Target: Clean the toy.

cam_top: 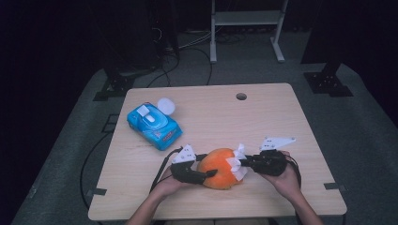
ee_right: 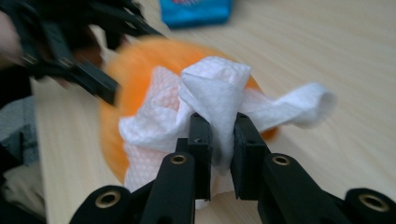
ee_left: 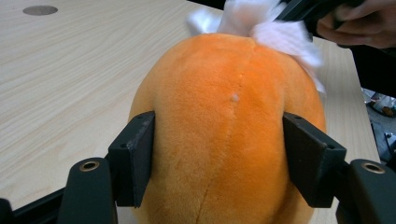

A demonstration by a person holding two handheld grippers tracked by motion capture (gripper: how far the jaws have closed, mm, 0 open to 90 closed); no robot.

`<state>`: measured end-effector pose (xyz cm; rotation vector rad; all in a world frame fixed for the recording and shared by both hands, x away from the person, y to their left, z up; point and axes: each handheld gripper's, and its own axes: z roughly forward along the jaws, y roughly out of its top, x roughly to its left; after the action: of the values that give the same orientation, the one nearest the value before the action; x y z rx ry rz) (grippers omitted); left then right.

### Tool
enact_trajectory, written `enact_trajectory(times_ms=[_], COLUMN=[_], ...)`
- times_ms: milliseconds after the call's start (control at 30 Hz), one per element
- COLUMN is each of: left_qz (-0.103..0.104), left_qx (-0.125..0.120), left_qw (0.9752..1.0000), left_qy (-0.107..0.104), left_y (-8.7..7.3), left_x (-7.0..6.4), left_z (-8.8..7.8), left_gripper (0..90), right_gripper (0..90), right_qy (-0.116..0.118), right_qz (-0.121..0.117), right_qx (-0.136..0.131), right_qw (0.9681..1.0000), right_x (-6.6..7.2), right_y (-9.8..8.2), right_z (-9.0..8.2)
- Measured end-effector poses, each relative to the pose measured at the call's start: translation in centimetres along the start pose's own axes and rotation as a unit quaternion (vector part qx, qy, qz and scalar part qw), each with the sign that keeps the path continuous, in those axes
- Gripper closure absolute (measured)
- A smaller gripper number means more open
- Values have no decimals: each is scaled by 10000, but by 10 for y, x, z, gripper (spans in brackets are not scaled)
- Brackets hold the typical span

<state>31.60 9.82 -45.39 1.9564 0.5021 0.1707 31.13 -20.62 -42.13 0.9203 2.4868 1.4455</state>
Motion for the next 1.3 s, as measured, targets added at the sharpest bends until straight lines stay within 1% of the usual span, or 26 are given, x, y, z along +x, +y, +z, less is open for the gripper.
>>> enact_trajectory(times_ms=[33, 67, 100, 167, 233, 300, 367, 433, 500, 533, 600, 700, 767, 800, 867, 900, 933, 1000, 1033, 1100, 1167, 1200, 1233, 1267, 1300], left_qz=[-6, 2, 0, -38, -21, -16, -23, -28, 51, 91, 122, 81, 86, 124, 158, 174, 189, 256, 286, 325, 328, 328, 329, 334, 364], left_qx=[-5, 6, 17, 17, 23, 27, 29, 30, 35, 45, 73, 54, 55, 98, 103, 106, 90, 118, 122, 141, 129, 129, 123, 113, 124], left_qw=[10000, 10000, 10000, 10000, 10000, 10000, 10000, 10000, 10000, 9999, 9999, 9999, 9999, 9998, 9998, 9997, 9997, 9996, 9995, 9993, 9994, 9994, 9994, 9993, 9992], left_qy=[4, -2, -15, -32, -30, -34, -37, -35, -50, -56, -38, -85, -89, -97, -106, -98, -98, -98, -84, -77, -76, -76, -77, -80, -74], left_y=[0, -1, -1, -2, -1, 0, 0, 0, 0, 0, 1, 0, 1, 2, 3, 3, 4, 5, 5, 6, 6, 6, 6, 6, 6], left_x=[0, 1, 2, 3, 2, 2, 2, 1, -1, -3, -3, -2, -2, -2, -3, -4, -5, -7, -8, -9, -10, -10, -10, -11, -12], left_z=[0, 0, -1, -1, 0, 0, 0, 1, 3, 3, 3, 3, 4, 4, 5, 5, 6, 7, 8, 8, 8, 8, 9, 9, 9], left_gripper=[312, 308, 303, 296, 293, 291, 289, 289, 290, 290, 289, 287, 286, 286, 284, 283, 282, 282, 282, 279, 279, 278, 278, 276, 274], right_gripper=[791, 791, 791, 792, 791, 791, 791, 791, 791, 791, 791, 792, 792, 792, 792, 792, 792, 792, 791, 791, 791, 791, 791, 791, 791], right_qy=[47, 67, 55, 122, 97, 79, 78, 75, 143, 113, 116, 171, 107, 35, 14, -6, -8, 112, 101, 64, 82, 82, 12, -160, -199], right_qz=[-62, -169, -248, -213, -178, -58, -60, -85, -103, -136, -120, 18, 92, 105, 171, 162, 111, 82, 21, -14, 83, 83, 121, 125, 207], right_qx=[-37, -30, 9, 100, 207, 303, 315, 150, -56, -120, -99, 0, 57, 92, 60, 21, -74, -272, -299, -197, -123, -123, -97, -54, -94], right_qw=[10000, 9998, 9997, 9997, 9996, 9995, 9995, 9998, 9998, 9998, 9998, 9999, 9999, 9999, 9998, 9999, 9999, 9995, 9995, 9998, 9999, 9999, 9999, 9998, 9995], right_x=[3, 8, 10, 8, 5, 3, 4, 7, 10, 10, 9, 0, -4, -6, -6, -5, -2, 1, 3, 4, -1, -1, -4, -5, -7], right_y=[2, 5, 5, 1, -4, -10, -12, -7, 0, 3, 5, -1, -5, -7, -7, -6, -2, 4, 7, 6, 3, 3, 1, 0, -2], right_z=[1, 3, 4, 5, 5, 3, 2, -3, -3, -1, 4, 9, 7, 5, 3, 2, 1, 2, 4, 9, 9, 9, 8, 6, 3])
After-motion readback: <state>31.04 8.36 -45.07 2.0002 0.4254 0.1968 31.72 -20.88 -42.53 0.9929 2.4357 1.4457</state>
